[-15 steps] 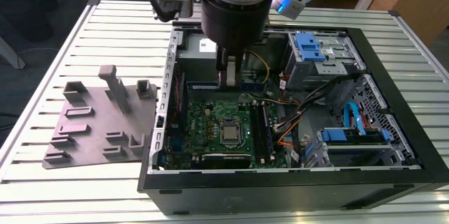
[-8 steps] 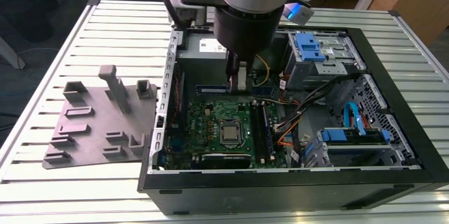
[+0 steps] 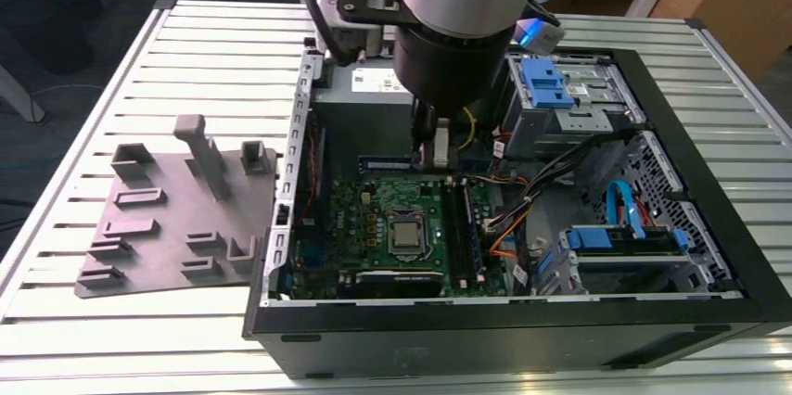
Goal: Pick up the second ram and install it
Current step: 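Pick up the second ram and move it above second insertion slot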
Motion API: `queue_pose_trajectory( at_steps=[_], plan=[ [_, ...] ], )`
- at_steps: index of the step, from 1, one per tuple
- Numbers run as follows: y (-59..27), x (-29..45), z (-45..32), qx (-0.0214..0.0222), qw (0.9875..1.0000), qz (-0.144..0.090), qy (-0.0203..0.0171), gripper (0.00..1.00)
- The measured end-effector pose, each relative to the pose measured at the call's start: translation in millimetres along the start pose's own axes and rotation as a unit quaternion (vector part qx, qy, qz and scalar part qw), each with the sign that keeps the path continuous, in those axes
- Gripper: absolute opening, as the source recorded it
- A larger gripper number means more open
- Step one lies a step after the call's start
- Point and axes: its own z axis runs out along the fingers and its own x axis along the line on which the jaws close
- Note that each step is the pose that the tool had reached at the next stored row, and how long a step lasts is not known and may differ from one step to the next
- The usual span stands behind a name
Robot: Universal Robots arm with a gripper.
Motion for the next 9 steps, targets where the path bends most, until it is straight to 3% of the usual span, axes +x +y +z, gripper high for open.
queue_pose_trajectory(
  at_steps=[9],
  plan=[
    [-10.8, 0.3, 9.0, 0.0003, 1.0, 0.004, -0.0002, 0.11]
  ],
)
